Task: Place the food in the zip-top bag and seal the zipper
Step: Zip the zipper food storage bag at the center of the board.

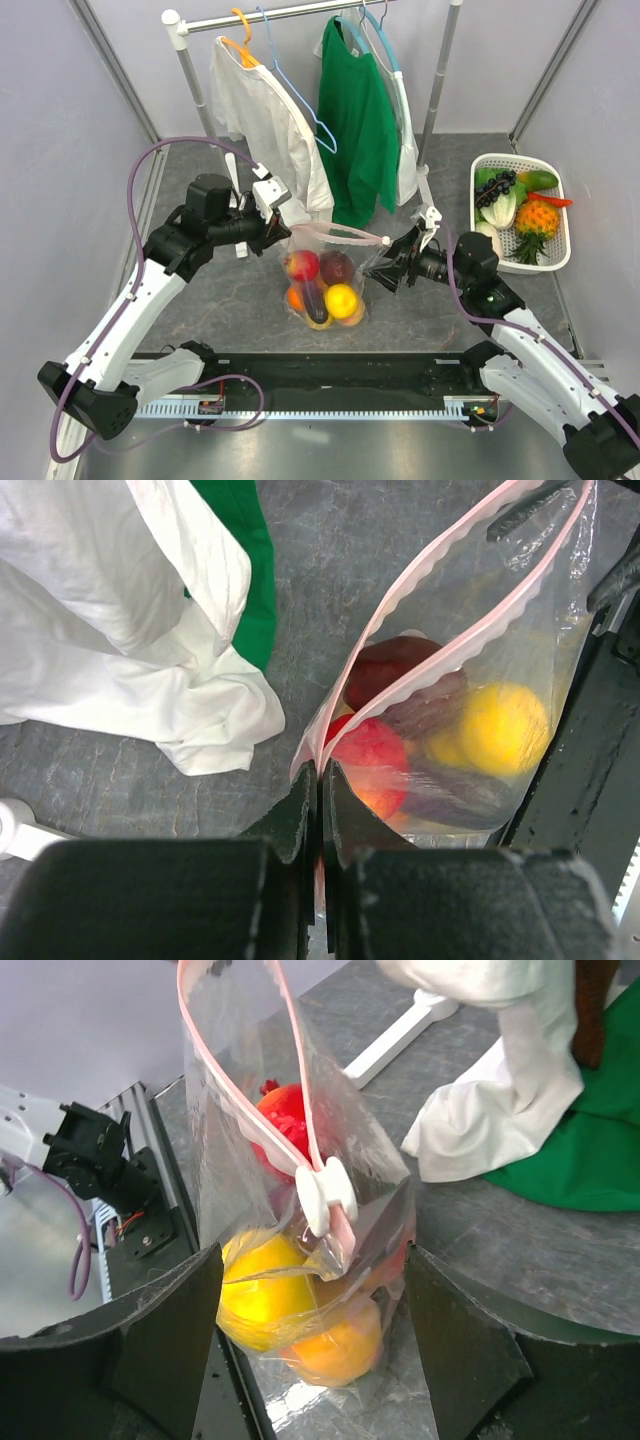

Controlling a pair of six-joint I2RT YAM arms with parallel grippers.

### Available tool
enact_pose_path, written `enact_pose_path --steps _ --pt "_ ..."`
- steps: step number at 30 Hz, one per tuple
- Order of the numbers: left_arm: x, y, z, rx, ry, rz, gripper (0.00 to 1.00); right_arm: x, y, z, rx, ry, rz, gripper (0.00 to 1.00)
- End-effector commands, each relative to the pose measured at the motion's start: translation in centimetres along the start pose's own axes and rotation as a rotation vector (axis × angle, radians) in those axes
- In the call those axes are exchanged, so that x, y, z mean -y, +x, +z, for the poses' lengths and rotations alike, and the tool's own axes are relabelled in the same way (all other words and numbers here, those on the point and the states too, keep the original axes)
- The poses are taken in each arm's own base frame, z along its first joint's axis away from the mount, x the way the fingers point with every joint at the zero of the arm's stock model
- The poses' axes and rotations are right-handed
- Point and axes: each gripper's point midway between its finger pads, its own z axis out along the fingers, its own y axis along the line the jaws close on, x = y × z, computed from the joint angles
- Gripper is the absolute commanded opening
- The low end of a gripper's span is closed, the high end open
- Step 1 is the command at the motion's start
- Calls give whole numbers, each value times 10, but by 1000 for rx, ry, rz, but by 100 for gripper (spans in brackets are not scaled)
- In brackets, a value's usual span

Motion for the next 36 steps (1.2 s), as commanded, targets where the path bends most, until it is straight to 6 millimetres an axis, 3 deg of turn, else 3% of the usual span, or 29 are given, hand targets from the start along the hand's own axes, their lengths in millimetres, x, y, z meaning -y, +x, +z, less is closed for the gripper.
enact_pose_path --steps 1,5,7,11,12,13,14,15,17,20,21,23,26,29,32,33,35,36 --pt "4 -11 -5 56 21 38 2 -11 -37 -4 116 -37 -117 78" --pt "10 -12 -3 62 60 35 2 -22 -47 1 131 -119 -158 67" --pt "11 -13 -2 63 68 33 2 -22 -47 3 119 -134 -171 55" --pt "8 -11 -2 51 58 18 2 -25 -36 4 80 -174 -185 22" --pt "5 -11 -2 49 49 11 2 -25 -36 3 78 -172 -202 10" --pt "4 -11 -1 46 47 0 2 -24 -33 2 70 -164 -201 6" --pt "3 -11 -1 46 48 -7 2 -24 -34 0 76 -155 -212 5" --pt "0 -11 -2 46 43 -18 2 -24 -34 -1 77 -147 -225 16" --pt "0 -12 -1 50 58 -38 2 -24 -33 -5 74 -137 -220 25" --pt "-3 -14 0 57 65 -52 2 -24 -32 -8 84 -116 -213 32" --pt "-3 -14 0 58 67 -57 2 -20 -31 -9 89 -92 -205 42" --pt "-4 -15 0 60 70 -55 2 -20 -31 -10 95 -87 -204 43" --pt "-2 -15 0 63 77 -55 2 -19 -30 -8 88 -91 -185 38" --pt "-1 -15 -1 64 79 -56 2 -19 -33 -5 95 -97 -175 24" --pt "2 -15 -3 70 88 -51 2 -18 -34 -2 95 -104 -168 0" --pt "3 -16 -4 76 88 -41 2 -18 -36 -2 98 -103 -173 0" --pt "3 -17 -6 82 87 -31 14 -20 -38 -3 101 -110 -195 0" --pt "4 -22 -10 98 91 5 36 -21 -37 -3 97 -115 -202 0"
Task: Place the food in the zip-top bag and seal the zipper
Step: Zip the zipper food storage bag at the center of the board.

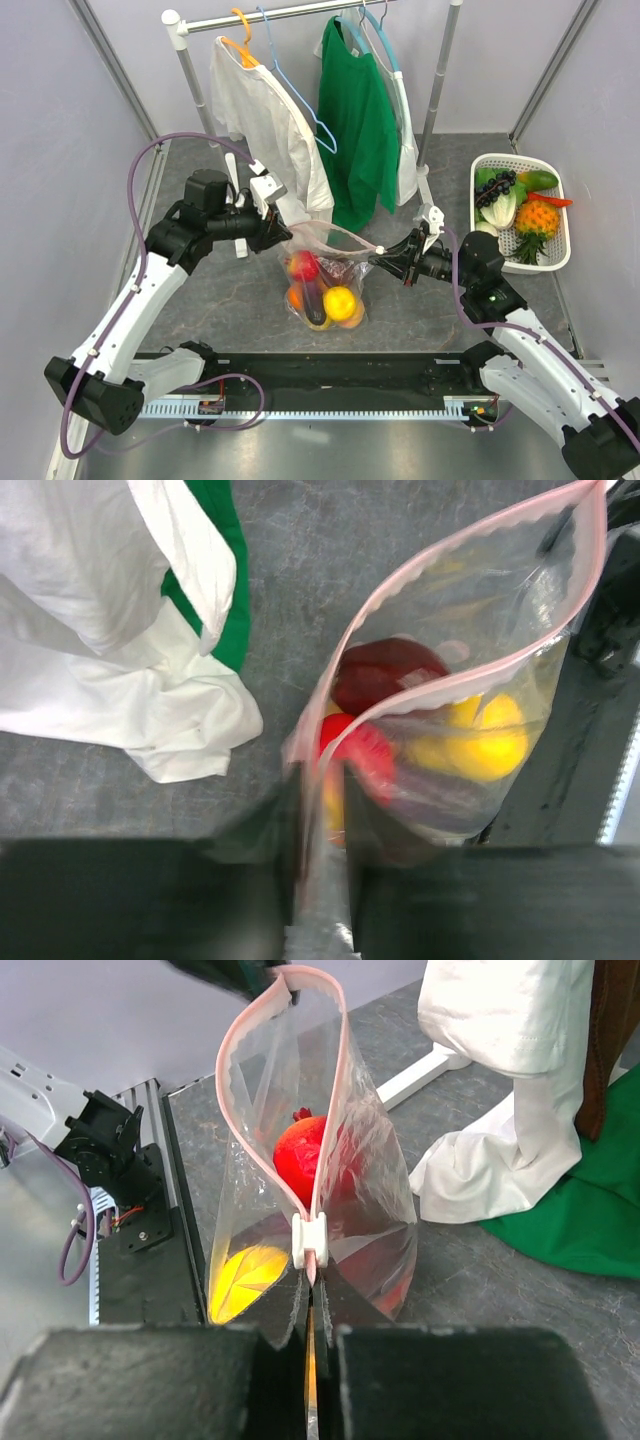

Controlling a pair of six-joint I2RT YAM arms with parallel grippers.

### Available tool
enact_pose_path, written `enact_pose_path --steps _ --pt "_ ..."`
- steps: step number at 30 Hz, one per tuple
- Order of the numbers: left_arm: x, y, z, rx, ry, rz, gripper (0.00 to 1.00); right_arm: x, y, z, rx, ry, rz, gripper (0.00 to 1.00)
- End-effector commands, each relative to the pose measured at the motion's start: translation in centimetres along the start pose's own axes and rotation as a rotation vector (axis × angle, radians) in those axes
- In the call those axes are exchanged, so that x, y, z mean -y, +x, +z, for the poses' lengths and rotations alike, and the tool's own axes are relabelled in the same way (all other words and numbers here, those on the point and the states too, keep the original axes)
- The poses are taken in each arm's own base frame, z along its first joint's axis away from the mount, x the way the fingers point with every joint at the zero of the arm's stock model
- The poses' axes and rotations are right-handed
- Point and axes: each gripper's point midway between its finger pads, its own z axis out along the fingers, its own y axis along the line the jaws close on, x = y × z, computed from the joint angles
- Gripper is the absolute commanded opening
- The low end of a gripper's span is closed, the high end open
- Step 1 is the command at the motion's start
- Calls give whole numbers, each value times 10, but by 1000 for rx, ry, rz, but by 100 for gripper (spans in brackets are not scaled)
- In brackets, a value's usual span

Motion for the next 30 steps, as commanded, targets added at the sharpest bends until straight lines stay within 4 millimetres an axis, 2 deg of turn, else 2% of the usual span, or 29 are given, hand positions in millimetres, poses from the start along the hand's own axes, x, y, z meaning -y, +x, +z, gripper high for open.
enact_pose_path --steps 1,3,6,9,10,11,12,13,15,16,17,21,24,25,30 --pt "15 -32 -16 107 48 97 45 -8 -22 -1 51 -33 -88 0" --pt "27 -51 -25 171 106 229 58 -9 -25 -2 44 -36 -119 0" --pt "45 -83 -40 266 167 408 72 -13 -31 -6 45 -47 -171 0" --pt "51 -106 -36 273 199 446 72 -18 -36 -7 47 -65 -211 0" --pt "58 -106 -20 246 253 444 72 -19 -38 -7 47 -68 -221 0" --pt "66 -120 -22 266 271 495 72 -19 -38 -8 42 -68 -230 0" --pt "73 -118 -15 241 298 502 71 -19 -38 -8 38 -71 -239 0" --pt "92 -120 -3 233 357 539 70 -19 -42 -9 40 -70 -272 0" --pt "105 -116 12 203 386 601 64 -18 -40 -9 27 -76 -295 0" --pt "123 -116 18 202 433 630 61 -20 -43 -9 31 -79 -311 0" --pt "126 -109 32 170 461 630 59 -20 -43 -9 27 -80 -320 0" --pt "150 -98 55 127 550 621 57 -21 -46 -10 19 -92 -355 0" --pt "155 -98 66 129 552 646 55 -23 -48 -11 22 -100 -361 0" --pt "155 -98 70 130 541 658 52 -24 -43 -12 6 -102 -346 0" --pt "151 -104 78 156 489 666 48 -26 -41 -15 9 -104 -354 0"
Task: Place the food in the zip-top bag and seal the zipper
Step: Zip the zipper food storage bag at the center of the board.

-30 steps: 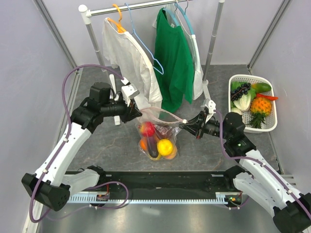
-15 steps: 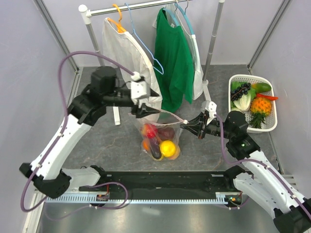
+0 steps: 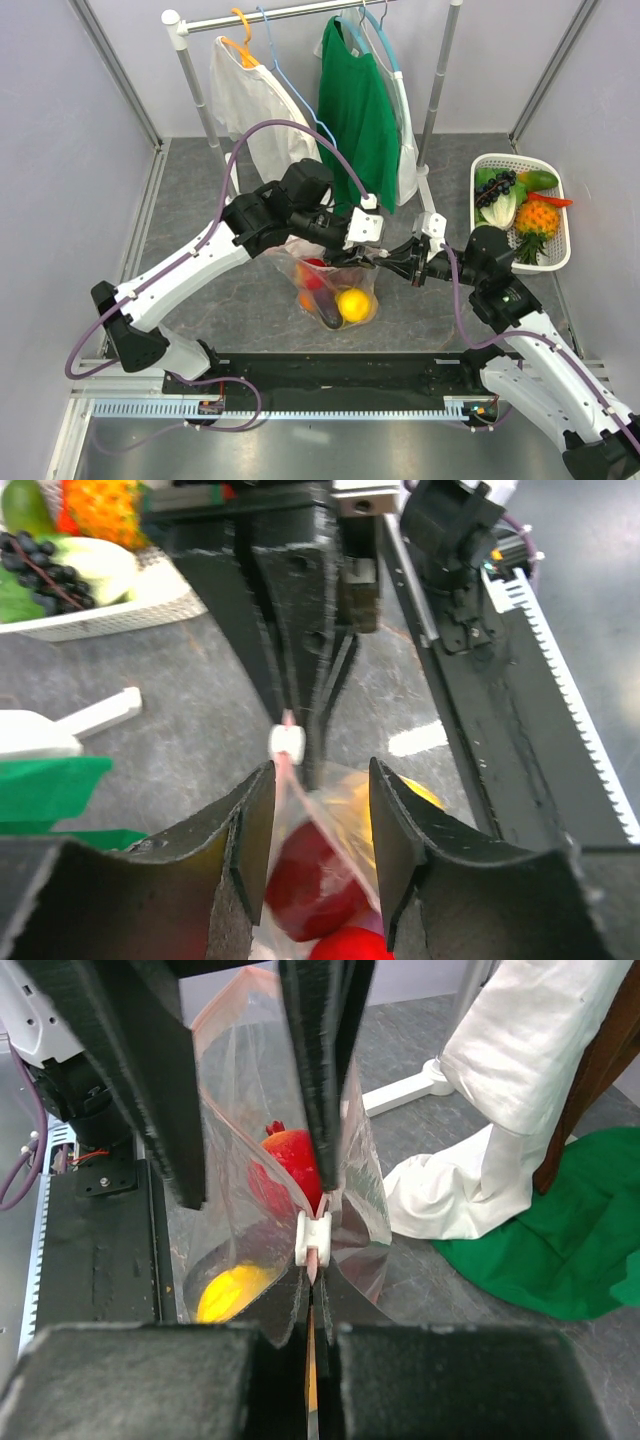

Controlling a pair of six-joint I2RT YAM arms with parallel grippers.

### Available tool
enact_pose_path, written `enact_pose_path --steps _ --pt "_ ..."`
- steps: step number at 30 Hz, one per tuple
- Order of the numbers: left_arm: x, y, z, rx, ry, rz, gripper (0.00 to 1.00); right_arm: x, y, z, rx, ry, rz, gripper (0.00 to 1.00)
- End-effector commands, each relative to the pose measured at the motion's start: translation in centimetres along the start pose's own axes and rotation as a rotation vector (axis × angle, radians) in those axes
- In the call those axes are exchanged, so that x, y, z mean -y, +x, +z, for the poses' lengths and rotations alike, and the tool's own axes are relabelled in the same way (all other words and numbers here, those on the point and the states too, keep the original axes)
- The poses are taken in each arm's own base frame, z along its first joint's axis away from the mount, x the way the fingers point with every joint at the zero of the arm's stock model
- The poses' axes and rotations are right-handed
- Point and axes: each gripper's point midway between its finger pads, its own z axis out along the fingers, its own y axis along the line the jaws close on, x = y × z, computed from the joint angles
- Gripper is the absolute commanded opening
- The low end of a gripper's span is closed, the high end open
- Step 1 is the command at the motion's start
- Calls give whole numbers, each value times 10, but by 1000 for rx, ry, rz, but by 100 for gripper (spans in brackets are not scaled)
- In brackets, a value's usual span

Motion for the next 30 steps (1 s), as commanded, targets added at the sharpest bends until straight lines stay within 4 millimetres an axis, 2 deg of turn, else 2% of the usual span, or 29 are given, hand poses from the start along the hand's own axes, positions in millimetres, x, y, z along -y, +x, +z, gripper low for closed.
enact_pose_path --steps 1,13,24,27,30 --pt "-16 -20 -5 44 -84 101 48 -7 -24 -4 56 -33 -90 0" --pt "-14 -18 12 40 -61 102 44 -9 -25 -2 60 -40 -82 0" --pt "-14 -6 21 16 -53 82 40 -9 -27 -1 61 -36 -68 0" --pt "-14 -5 22 14 -54 78 32 -10 -27 -1 59 -39 -66 0" --pt "-11 -4 18 16 -56 73 15 -8 -24 -3 49 -22 -68 0"
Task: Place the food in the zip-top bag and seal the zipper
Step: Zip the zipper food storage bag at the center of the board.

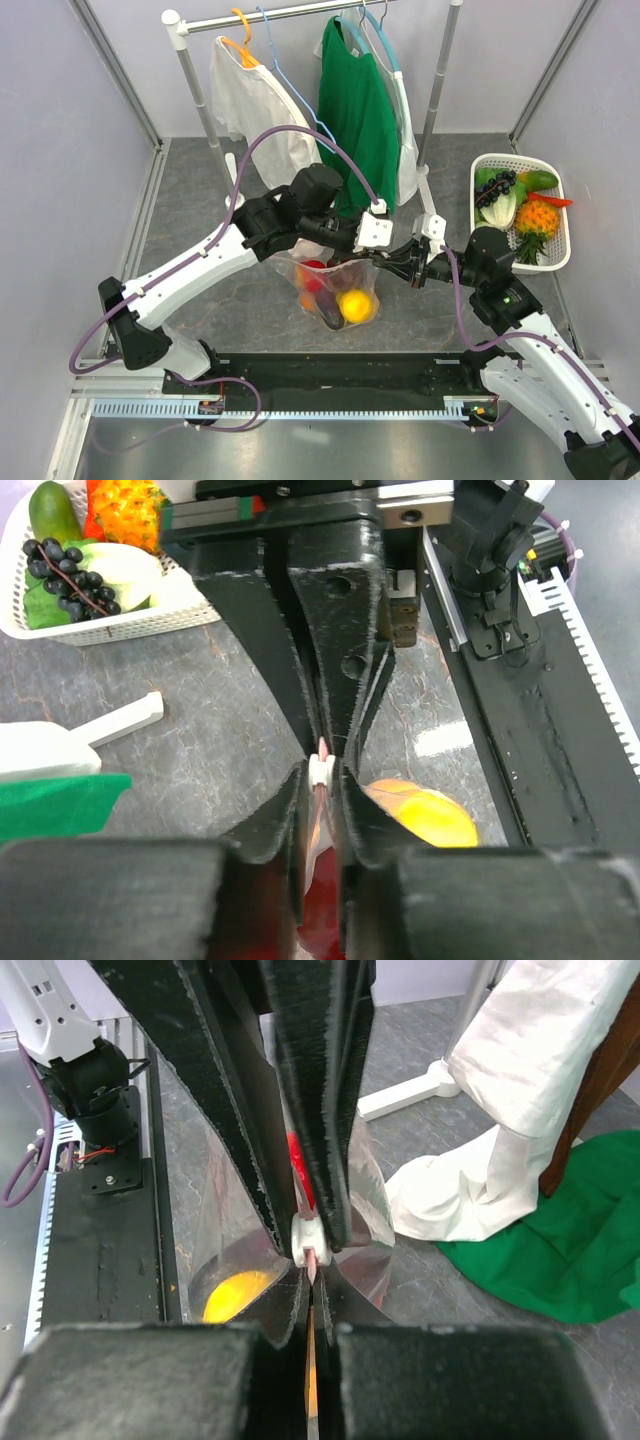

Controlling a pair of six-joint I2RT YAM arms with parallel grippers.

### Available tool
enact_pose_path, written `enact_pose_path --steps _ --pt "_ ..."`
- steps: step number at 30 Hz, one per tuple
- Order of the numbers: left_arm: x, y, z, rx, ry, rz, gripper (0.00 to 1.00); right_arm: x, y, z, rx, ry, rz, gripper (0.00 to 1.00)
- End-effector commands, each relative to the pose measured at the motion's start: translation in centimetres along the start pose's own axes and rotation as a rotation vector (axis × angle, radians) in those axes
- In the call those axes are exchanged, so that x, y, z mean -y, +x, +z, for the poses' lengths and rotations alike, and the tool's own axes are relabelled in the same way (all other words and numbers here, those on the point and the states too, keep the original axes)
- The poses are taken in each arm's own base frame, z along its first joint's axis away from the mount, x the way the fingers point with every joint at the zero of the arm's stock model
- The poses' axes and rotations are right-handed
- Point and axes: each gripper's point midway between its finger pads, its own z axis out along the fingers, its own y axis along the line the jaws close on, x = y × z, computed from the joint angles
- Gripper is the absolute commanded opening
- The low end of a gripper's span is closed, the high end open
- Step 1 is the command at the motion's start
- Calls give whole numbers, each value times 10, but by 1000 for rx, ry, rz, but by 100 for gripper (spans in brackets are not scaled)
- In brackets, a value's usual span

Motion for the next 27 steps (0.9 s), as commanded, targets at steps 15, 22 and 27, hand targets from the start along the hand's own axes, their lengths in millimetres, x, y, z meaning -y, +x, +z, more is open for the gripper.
enact_pose_path --steps 15,22,27 --pt "12 35 -41 -71 -55 -57 2 10 -22 -13 30 118 -48 0" --pt "18 61 -75 -166 -127 -69 2 29 -19 -20 18 244 -19 0" --pt "18 84 -103 -222 -210 -109 2 40 -17 -28 9 334 -22 0"
